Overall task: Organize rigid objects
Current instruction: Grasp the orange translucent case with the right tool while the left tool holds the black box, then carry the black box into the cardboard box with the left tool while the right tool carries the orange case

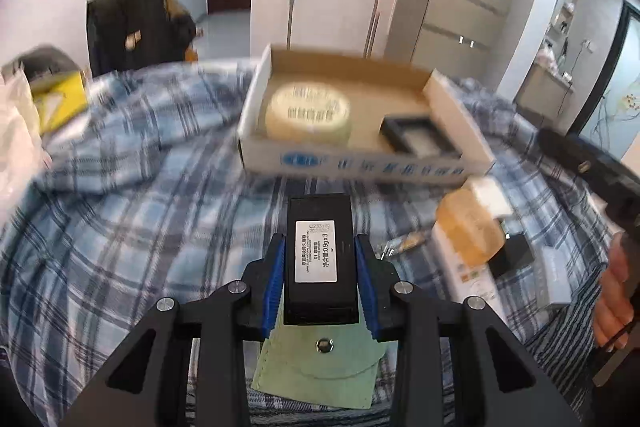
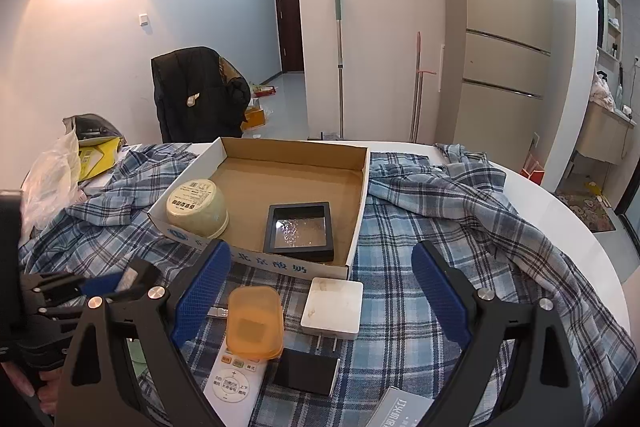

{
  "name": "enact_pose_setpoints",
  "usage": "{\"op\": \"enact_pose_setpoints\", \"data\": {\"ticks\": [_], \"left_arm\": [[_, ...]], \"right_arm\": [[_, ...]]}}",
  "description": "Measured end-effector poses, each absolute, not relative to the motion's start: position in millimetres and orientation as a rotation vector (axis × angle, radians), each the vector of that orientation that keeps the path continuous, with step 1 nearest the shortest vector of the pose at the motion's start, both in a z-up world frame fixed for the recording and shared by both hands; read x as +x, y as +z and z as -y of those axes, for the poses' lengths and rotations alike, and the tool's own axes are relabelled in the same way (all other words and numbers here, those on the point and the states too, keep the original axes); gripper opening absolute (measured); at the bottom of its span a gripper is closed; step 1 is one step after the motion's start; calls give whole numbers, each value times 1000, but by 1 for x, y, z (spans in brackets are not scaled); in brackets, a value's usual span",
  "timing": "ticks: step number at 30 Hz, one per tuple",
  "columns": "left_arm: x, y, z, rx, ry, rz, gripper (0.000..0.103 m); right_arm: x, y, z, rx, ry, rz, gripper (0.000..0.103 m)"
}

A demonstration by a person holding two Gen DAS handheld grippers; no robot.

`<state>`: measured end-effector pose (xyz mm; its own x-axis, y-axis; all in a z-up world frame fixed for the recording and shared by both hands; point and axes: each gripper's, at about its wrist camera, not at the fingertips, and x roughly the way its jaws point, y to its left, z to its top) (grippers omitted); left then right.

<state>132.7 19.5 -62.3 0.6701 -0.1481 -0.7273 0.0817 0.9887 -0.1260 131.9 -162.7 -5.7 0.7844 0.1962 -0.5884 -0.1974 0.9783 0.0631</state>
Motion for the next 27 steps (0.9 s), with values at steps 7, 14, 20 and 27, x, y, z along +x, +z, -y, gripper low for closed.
{"op": "enact_pose_setpoints", "data": {"ticks": [7,14,20,27], "left_arm": [[110,-33,-21,-59,-107,-601,35],[104,-23,-28,-77,-61,-533,35],[104,-25,-31,-94,-52,-544,35],[102,-25,-26,-89,-74,-552,35]], "right_arm": [[134,-16,152,-8,267,-679,91],[139,-36,135,-44,322,-764,82],[141,-51,124,-79,351,-815,72],[151,-64,126,-43,394,-895,42]]}}
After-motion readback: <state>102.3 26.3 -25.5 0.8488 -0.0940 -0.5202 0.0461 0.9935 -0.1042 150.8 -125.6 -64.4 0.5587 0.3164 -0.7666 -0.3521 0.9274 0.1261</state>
